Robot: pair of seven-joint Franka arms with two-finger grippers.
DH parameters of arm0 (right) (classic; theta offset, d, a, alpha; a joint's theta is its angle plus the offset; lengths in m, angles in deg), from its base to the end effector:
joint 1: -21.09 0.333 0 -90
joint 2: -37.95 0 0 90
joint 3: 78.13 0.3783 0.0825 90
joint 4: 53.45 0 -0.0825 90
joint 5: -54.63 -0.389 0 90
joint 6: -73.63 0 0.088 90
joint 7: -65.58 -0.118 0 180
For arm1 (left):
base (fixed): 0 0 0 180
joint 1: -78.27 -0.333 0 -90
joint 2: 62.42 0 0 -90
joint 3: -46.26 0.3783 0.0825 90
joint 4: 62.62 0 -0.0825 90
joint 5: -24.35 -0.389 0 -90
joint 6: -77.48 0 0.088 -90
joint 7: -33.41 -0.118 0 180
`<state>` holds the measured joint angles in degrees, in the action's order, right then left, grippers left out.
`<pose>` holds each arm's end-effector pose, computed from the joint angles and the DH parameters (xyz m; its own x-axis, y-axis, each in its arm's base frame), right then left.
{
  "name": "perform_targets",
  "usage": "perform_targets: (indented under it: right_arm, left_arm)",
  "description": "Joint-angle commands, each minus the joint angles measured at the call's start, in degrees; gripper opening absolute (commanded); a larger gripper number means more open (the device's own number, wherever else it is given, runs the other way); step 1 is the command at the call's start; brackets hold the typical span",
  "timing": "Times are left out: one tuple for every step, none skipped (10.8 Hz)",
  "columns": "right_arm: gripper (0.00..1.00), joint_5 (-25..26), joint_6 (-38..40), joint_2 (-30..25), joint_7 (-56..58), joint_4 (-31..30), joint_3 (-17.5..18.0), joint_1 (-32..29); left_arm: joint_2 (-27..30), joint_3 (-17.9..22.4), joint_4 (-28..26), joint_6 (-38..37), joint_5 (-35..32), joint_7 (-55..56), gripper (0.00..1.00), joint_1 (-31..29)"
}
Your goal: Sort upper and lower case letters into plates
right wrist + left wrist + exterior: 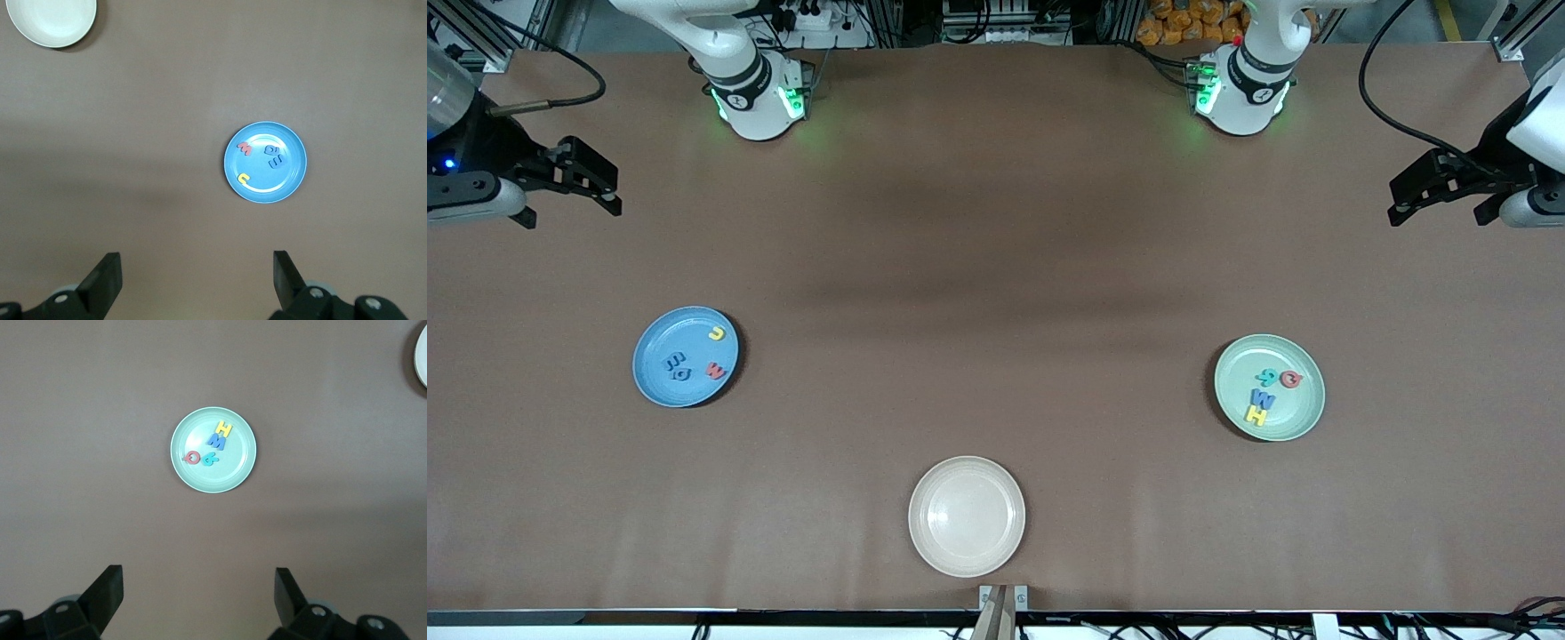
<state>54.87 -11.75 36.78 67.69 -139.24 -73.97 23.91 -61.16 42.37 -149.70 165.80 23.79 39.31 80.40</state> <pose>0.5399 0.0661 0.7147 0.9874 0.1576 0.0130 0.1576 -0.9875 0.0061 0.5462 -0.0570 0.7096 0.9990 -0.0018 0.0445 -0.0015 -1.0000 -0.0067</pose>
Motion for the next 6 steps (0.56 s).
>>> perform_targets:
  right_arm:
    - [1.0, 0.73, 1.28, 0.9, -2.89, 1.94, 0.15, 0.17]
    - [1.0, 0.64, 1.28, 0.9, -4.47, 1.94, 0.23, 0.26]
    - [1.0, 0.64, 1.28, 0.9, -5.53, 1.94, 0.23, 0.26]
    - [1.0, 0.72, 1.28, 0.9, -6.24, 1.94, 0.23, 0.34]
    - [1.0, 0.9, 1.28, 0.9, -6.33, 1.94, 0.15, 0.35]
    - [1.0, 0.99, 1.28, 0.9, -6.33, 1.94, -0.29, 0.35]
  left_arm:
    - [0.77, -0.15, -0.28, 0.27, 0.64, 0.08, 1.0, -0.64]
    - [0.77, -0.15, -0.28, 0.1, 0.64, 0.08, 1.0, -0.64]
    - [0.77, -0.07, -0.28, 0.01, 0.64, -0.01, 1.0, -0.64]
    - [0.77, -0.15, -0.28, 0.01, 0.64, -0.01, 1.0, -0.64]
    - [0.77, -0.15, -0.28, -0.08, 0.56, -0.01, 1.0, -0.64]
    - [0.77, -0.15, -0.28, -0.08, 0.56, -0.01, 1.0, -0.55]
